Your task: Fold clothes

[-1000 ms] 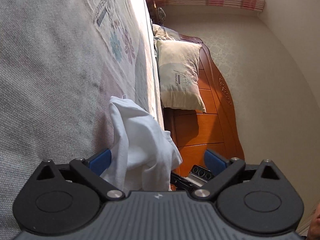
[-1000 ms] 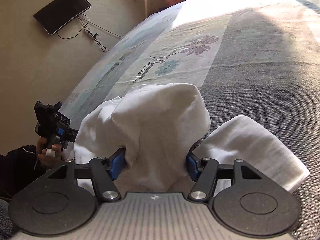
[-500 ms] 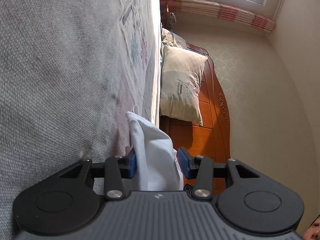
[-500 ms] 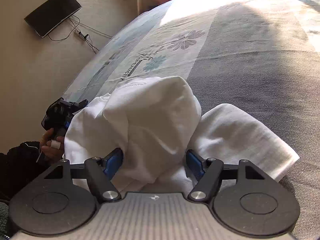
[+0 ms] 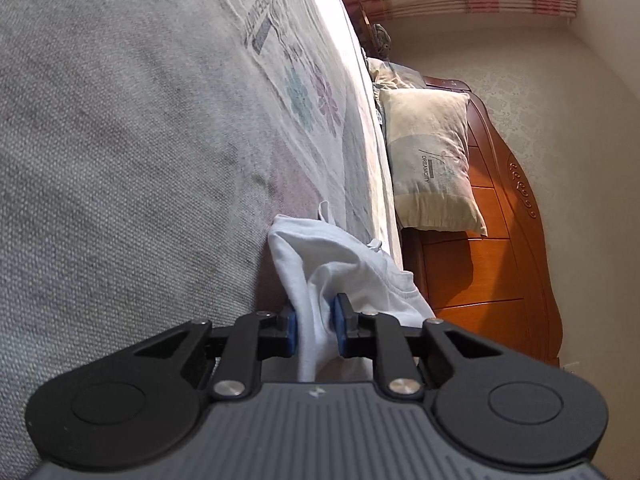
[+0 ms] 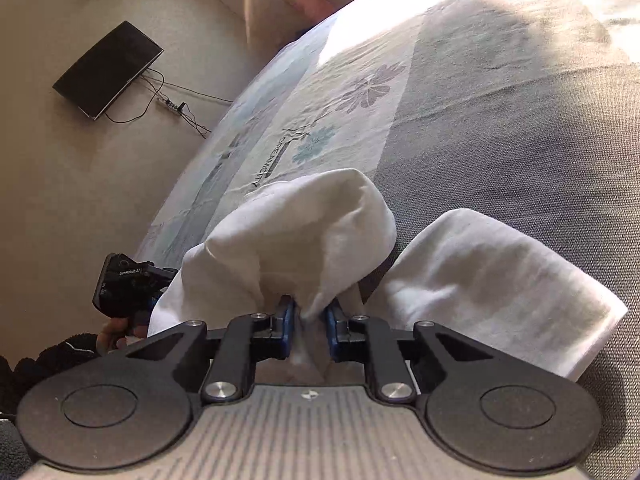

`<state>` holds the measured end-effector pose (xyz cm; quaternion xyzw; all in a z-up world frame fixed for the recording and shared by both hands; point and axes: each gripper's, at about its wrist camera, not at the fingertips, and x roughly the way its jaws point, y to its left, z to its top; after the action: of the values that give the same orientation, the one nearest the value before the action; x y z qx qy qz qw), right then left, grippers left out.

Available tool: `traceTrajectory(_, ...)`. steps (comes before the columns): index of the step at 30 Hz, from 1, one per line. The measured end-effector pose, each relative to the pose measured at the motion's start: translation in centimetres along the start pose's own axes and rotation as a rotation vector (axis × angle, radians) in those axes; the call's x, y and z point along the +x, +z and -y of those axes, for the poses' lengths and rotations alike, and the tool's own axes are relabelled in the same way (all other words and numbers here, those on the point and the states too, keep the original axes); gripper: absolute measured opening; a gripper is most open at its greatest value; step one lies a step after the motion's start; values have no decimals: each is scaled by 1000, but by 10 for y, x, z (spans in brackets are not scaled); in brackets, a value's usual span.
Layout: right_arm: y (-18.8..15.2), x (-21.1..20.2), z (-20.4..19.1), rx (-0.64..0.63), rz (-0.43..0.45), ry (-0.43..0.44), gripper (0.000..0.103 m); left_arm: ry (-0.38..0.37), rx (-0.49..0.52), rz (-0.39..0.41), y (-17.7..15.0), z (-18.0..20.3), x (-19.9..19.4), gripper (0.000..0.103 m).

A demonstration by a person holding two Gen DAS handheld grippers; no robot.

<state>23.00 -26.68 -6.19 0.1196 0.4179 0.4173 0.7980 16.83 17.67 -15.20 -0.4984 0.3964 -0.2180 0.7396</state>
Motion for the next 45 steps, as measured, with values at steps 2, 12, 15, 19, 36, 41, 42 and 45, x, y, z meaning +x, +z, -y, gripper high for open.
traceTrajectory(2,5,-4,-7,-36,13,-30,12,56,98,10,3,20,-5,15)
traceTrajectory(12,40,-17,-35,-251,49,-252,11,310,599,57,50,121,-12,5)
traceTrajectory(15,53,-13,-32,-298,34,-323,11,316,634,30,67,132,1,5)
traceTrajectory(19,67,-3,-29,-358,10,-408,11,373,712,-11,79,141,24,5)
traceTrajectory(36,168,58,23,-381,42,-575,10,520,733,46,201,147,121,5)
traceTrajectory(41,160,87,47,-289,-35,-563,15,543,719,-82,180,128,138,12)
traceTrajectory(42,154,84,48,-268,-31,-554,17,565,737,-111,169,125,139,17)
traceTrajectory(45,134,64,39,-234,-6,-545,27,601,770,-173,135,126,132,38)
